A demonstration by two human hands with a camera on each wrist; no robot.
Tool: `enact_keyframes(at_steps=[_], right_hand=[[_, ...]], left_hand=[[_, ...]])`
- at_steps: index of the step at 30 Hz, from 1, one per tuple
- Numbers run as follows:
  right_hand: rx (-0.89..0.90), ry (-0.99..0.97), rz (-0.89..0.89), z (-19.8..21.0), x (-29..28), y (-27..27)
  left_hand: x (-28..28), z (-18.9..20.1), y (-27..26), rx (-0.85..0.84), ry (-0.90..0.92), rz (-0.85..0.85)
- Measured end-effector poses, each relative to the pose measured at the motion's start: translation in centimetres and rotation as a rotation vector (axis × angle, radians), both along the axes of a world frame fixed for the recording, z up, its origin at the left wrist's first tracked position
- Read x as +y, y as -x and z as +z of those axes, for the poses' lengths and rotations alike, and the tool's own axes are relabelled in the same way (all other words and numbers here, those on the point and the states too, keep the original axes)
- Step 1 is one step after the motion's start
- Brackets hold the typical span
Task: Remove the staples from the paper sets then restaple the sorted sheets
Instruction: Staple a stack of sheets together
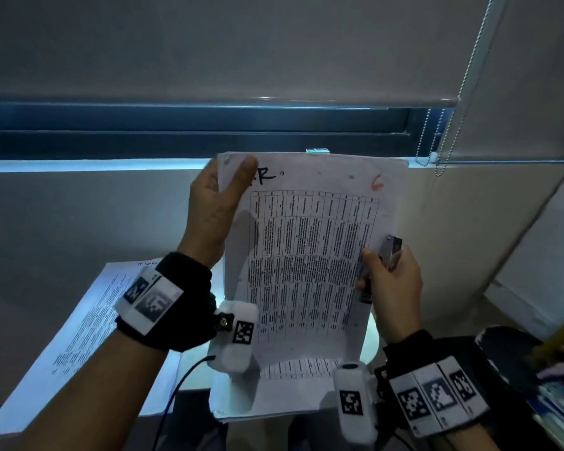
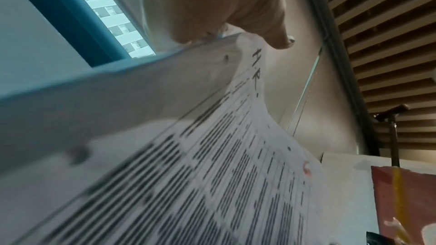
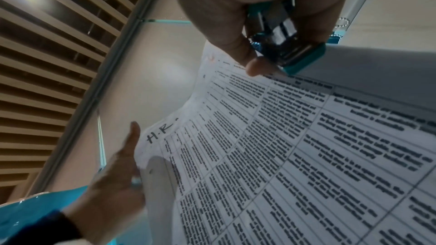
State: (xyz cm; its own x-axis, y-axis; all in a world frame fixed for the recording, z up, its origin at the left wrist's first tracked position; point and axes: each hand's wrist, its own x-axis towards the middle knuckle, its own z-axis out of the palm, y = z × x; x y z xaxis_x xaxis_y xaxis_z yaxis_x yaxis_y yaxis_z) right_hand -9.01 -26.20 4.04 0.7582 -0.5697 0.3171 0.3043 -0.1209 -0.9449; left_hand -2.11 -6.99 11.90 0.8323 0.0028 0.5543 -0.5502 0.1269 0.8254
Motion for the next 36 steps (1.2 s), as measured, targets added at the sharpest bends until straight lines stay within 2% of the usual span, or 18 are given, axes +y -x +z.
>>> enact_keyframes(at_steps=[2, 7, 9, 12, 16, 18, 21, 24, 27, 30, 33, 36], right_hand=[[-0.003, 0.0, -0.002, -0.2, -0.3, 0.0], [-0.014, 0.074, -0.045, -0.5, -0.9, 0.0], [-0.036, 0.105, -0.062, -0.6, -1.1, -0.1], [-0.049, 0.123, -0.075, -0.9, -1.2, -0.5], [-0.055, 0.16, -0.104, -1.4, -1.6, -1.1], [-0.053, 0.191, -0.117, -1.5, -1.7, -1.3], [-0.05, 0.179, -0.212, -1.2, -2.0, -1.3], [-0.269, -0.085, -0.305, 1.5, -2.6, -0.7], [-0.498, -0.176, -0.15, 6.2, -1.3, 0.6], [-0.629, -0.062, 0.022, 11.0, 2.2, 1.2], [-0.603, 0.098, 0.011, 13.4, 5.2, -0.4], [-0.54, 0.233, -0.035, 13.3, 6.7, -2.2]], left_hand=[[0.2, 1.0, -0.7, -0.114, -0.084, 0.066], [0.5, 1.3, -1.6, -0.517, -0.468, 0.276], [0.6, 1.0, -1.5, -0.587, -0.521, 0.309], [1.0, 0.4, -1.1, -0.47, -0.412, 0.318], [1.0, -0.7, -0.5, -0.221, -0.181, 0.109], [0.8, -0.7, -0.5, -0.179, -0.15, 0.086], [0.5, -0.5, -0.6, -0.212, -0.147, 0.132], [0.2, -0.2, -0.1, -0.291, -0.195, 0.237], [-0.5, -0.2, 0.8, -0.364, -0.247, 0.352], [-1.3, -0.3, 1.7, -0.45, -0.29, 0.416], [-1.8, -0.5, 2.4, -0.507, -0.314, 0.447], [-2.2, -0.5, 3.2, -0.542, -0.327, 0.444]])
